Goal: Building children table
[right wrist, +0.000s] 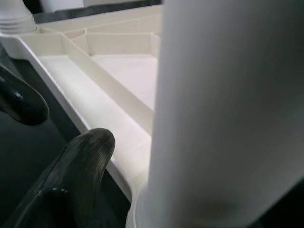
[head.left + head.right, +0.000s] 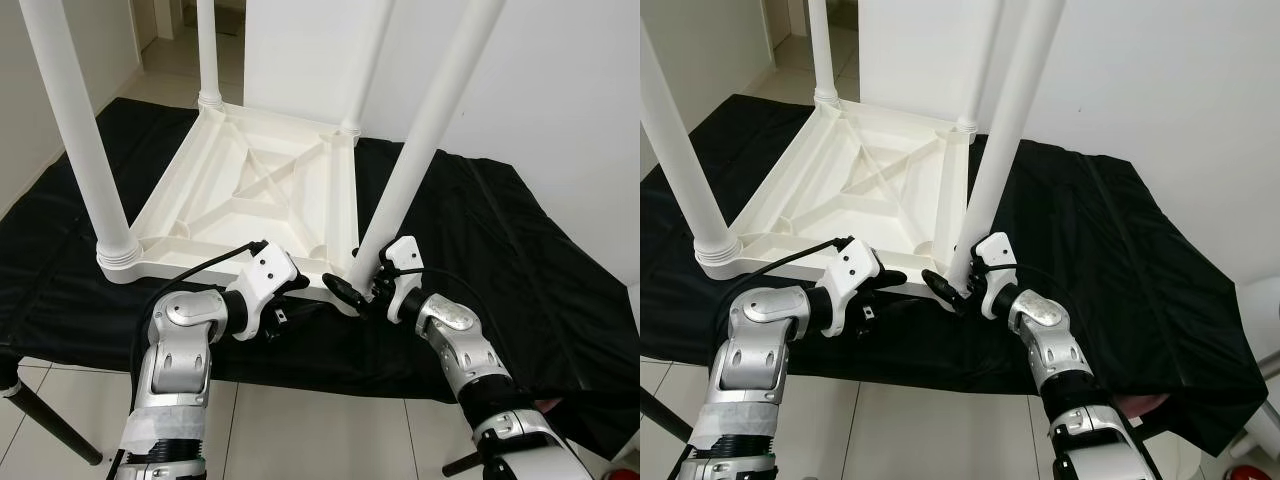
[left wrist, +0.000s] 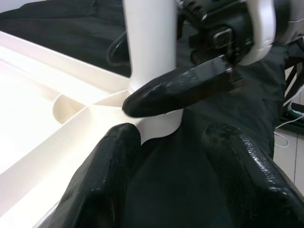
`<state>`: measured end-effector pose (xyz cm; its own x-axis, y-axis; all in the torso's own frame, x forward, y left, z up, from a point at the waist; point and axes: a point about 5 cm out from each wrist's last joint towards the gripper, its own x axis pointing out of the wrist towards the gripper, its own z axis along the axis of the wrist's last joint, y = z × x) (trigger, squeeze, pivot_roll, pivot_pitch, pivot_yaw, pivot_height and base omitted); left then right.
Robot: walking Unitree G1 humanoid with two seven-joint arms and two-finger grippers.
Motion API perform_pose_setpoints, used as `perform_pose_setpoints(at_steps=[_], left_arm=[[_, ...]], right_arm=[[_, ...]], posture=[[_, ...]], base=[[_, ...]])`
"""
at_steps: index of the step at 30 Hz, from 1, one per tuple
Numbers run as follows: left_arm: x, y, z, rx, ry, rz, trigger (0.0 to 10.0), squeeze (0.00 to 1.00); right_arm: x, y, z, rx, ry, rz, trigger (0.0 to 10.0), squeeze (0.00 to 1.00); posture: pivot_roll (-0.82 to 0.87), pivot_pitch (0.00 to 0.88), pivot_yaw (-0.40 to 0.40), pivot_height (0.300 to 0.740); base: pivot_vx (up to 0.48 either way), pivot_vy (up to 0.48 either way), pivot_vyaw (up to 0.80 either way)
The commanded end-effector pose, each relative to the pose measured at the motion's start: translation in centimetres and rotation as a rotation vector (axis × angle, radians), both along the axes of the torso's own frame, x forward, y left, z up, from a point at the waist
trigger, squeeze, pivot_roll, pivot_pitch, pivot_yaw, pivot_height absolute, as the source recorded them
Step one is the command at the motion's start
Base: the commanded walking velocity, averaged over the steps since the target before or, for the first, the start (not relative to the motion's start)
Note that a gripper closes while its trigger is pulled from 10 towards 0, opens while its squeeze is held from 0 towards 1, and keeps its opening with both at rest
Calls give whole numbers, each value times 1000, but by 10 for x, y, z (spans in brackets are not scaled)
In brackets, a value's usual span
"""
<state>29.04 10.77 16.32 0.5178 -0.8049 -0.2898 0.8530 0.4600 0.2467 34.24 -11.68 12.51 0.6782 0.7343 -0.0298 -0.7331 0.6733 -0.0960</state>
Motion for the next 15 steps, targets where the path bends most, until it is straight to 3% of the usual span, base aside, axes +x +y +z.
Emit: perform_pose_setpoints(at_steps=[1, 2, 3, 5, 6, 15], left_arm=[[13, 6, 8, -29, -124, 279, 10000, 0], [13, 6, 8, -29, -124, 279, 10000, 0], [13, 6, 9, -29, -125, 282, 10000, 0], [13, 7, 9, -29, -126, 284, 10000, 0], [13, 7, 9, -29, -127, 286, 10000, 0], [11, 7, 8, -30, -129, 286, 10000, 0]], right_arm=[[2, 4, -4, -36, 20, 22, 3725, 0], [2, 4, -4, -36, 20, 22, 3725, 0], [3, 5, -6, -41, 24, 26, 471, 0], [3, 5, -7, -43, 26, 29, 471, 0], [4, 4, -8, -44, 30, 32, 0, 0], [2, -5, -19, -36, 61, 11, 0, 0]], posture=[[90, 0, -142, 740], [90, 0, -142, 740], [90, 0, -142, 740], [90, 0, -142, 740], [102, 0, -149, 740], [98, 0, -152, 740]], base=[[0, 0, 0], [0, 0, 0], [0, 0, 0], [0, 0, 0], [0, 0, 0], [0, 0, 0]])
